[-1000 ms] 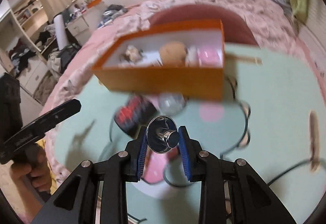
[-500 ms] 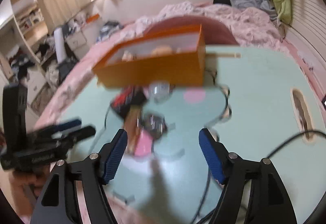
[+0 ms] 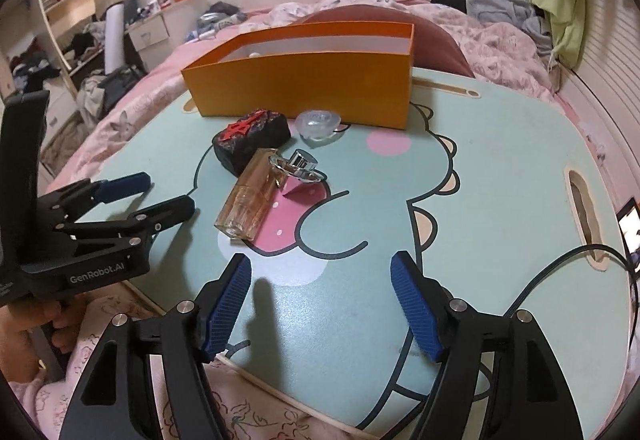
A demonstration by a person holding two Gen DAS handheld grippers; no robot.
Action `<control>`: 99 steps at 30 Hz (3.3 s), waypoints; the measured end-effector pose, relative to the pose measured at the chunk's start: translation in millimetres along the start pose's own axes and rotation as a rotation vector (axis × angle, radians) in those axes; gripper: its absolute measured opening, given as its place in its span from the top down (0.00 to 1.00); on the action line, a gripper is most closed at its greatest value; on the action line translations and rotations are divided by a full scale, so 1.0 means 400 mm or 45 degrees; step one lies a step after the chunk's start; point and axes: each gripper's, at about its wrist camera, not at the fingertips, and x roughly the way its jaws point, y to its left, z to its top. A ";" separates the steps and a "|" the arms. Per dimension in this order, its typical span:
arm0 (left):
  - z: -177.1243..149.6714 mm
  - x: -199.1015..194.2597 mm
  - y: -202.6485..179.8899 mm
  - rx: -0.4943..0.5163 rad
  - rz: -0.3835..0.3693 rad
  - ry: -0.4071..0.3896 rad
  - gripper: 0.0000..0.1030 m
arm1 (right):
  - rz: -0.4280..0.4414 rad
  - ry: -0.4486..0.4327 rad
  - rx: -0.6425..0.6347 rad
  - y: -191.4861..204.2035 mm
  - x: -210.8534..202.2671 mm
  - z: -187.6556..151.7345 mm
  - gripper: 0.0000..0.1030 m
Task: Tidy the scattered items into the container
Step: 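Grasp the black-red case with the left gripper, then grasp the metal ring with the right gripper while the left lifts the case, then drop the ring into the orange box with the right gripper while the left drops the case in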
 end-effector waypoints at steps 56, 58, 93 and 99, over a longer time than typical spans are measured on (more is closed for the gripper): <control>0.071 -0.015 0.068 -0.127 -0.182 -0.041 0.60 | 0.006 0.043 -0.028 0.023 0.097 0.125 0.64; 0.070 -0.010 0.066 -0.129 -0.180 -0.034 0.60 | -0.015 0.043 -0.033 0.022 0.103 0.125 0.65; 0.254 -0.031 0.031 -0.048 -0.183 -0.090 0.60 | -0.089 -0.152 -0.010 -0.017 0.034 0.258 0.74; 0.391 0.005 0.029 -0.018 -0.132 -0.107 0.60 | -0.136 -0.211 0.036 -0.042 0.058 0.375 0.74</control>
